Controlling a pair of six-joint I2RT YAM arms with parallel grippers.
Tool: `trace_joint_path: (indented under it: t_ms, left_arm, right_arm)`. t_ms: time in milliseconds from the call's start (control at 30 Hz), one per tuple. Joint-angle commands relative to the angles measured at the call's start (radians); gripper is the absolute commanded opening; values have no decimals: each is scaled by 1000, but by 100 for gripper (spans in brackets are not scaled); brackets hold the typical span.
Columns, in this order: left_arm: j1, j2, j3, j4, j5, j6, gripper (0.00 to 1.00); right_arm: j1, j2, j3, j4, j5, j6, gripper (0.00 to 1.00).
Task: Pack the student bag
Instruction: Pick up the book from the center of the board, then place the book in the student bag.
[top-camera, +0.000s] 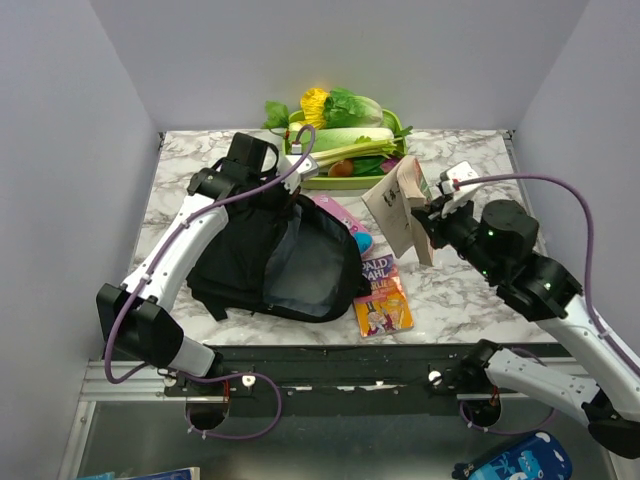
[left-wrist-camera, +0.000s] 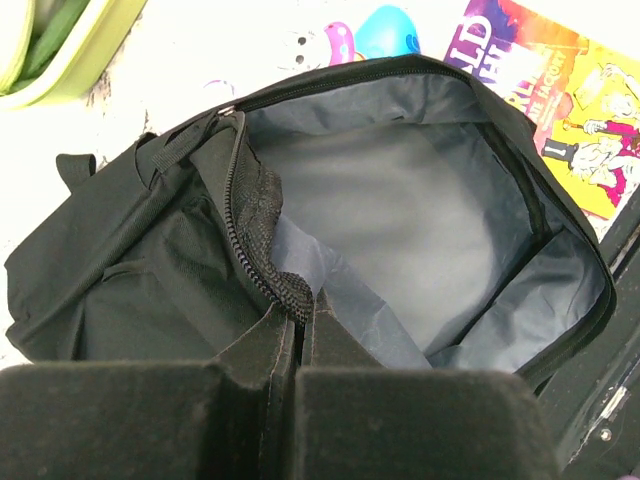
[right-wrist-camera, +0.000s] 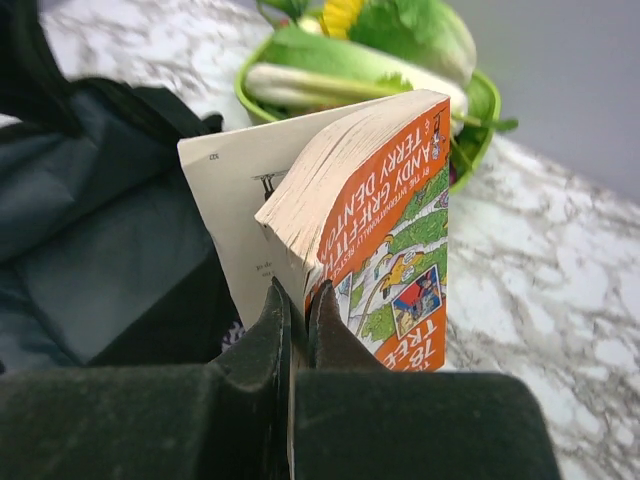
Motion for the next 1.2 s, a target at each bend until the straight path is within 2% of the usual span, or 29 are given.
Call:
trace_joint_path:
  t_ms: [0,33,167,267,467,600,767,1033,1167]
  left_arm:
    - [6,9,-23,33,-12,7,0]
    - [6,7,-28,36,-15,7,0]
    - [6,10,-43,44,-26,13,0]
    - [6,16,-29,23,-26,24,0]
    - [6,24,21,-37,-35,56,0]
    - [6,19,52,-77,-37,67,0]
    - [6,13,89,-138,-28,71,0]
    - [4,29,170,-231,81,71,0]
    - [3,39,181,-264,97,93,0]
  right_arm:
    - [23,-66,74,87,-114,-92,1]
    - [24,-72,76,87,-138,-95,1]
    - [26,-80,71,78,-426,-74,1]
    - [49,-63,35,103,-555,-31,1]
    - [135,26,-71,213,-603,26,1]
    - [195,141,-130,262,-551,-4,1]
    - [245,301,-141,284,-415,-67,1]
    - [267,587,-37,319,-289,-112,1]
    - [281,774,97,241,-68,-101,1]
